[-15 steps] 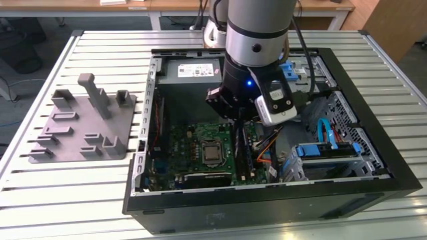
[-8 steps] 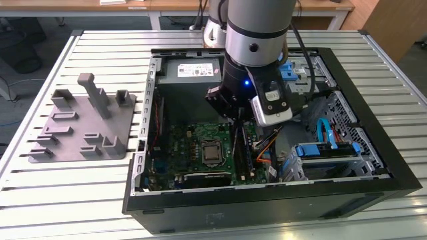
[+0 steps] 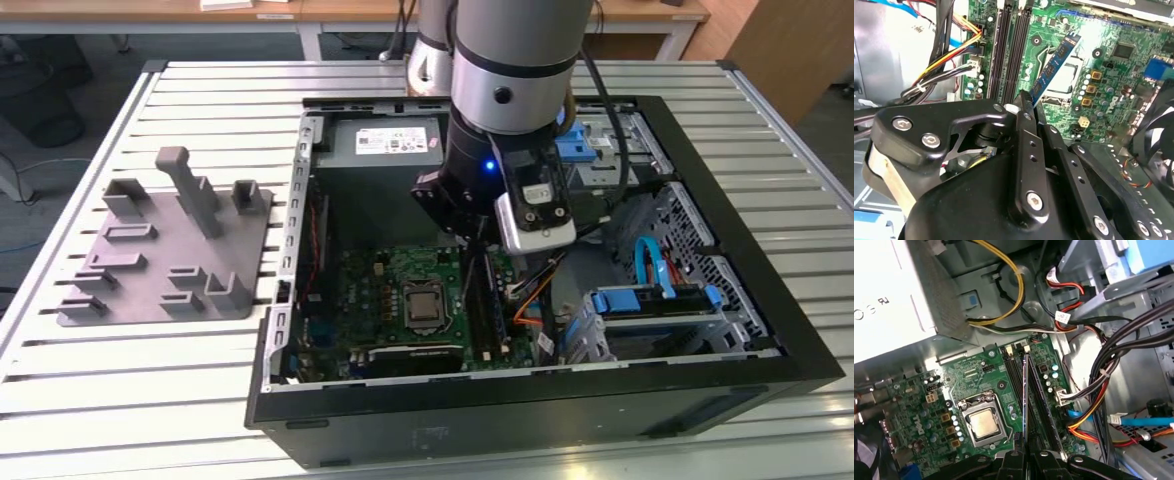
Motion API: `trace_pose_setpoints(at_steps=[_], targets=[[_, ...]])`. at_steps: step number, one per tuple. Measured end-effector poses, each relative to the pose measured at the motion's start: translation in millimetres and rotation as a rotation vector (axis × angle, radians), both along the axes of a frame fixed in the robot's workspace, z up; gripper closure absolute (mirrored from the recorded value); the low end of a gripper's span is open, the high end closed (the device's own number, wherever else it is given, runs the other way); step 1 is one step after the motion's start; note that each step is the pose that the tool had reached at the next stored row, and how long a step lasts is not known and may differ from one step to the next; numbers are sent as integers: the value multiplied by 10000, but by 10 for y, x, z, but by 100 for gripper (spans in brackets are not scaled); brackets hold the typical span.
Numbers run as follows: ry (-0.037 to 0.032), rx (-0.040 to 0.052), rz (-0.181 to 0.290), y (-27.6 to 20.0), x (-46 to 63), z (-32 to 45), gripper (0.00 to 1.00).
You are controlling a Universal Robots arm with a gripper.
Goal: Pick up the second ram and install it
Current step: 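Insert the second ram into the second slot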
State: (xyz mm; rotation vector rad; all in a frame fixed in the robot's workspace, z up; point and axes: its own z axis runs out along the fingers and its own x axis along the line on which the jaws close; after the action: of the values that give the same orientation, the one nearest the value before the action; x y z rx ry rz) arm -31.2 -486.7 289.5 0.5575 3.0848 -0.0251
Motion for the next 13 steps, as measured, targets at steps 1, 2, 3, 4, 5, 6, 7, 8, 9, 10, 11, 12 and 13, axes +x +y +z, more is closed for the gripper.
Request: trace_pose_setpoints(at_steps=[1,2,3,4,5,6,7,8,9,10,11,12,13], targets=[[0,1,-85,0,0,-1,86],[0,0,-148,0,0,-1,86],[0,0,-207,0,0,-1,86],[0,0,-271,0,0,-1,86],[-1,1,-334,0,0,-2,86],[0,0,-368,0,0,-2,86],[-1,1,-365,0,0,-3,86],[0,1,-273,0,0,-3,86],[0,1,-93,0,0,-4,86],[0,0,87,0,0,-5,86],[0,1,267,0,1,-6,86],[0,1,448,0,1,-8,86],[0,1,625,0,0,-9,86]])
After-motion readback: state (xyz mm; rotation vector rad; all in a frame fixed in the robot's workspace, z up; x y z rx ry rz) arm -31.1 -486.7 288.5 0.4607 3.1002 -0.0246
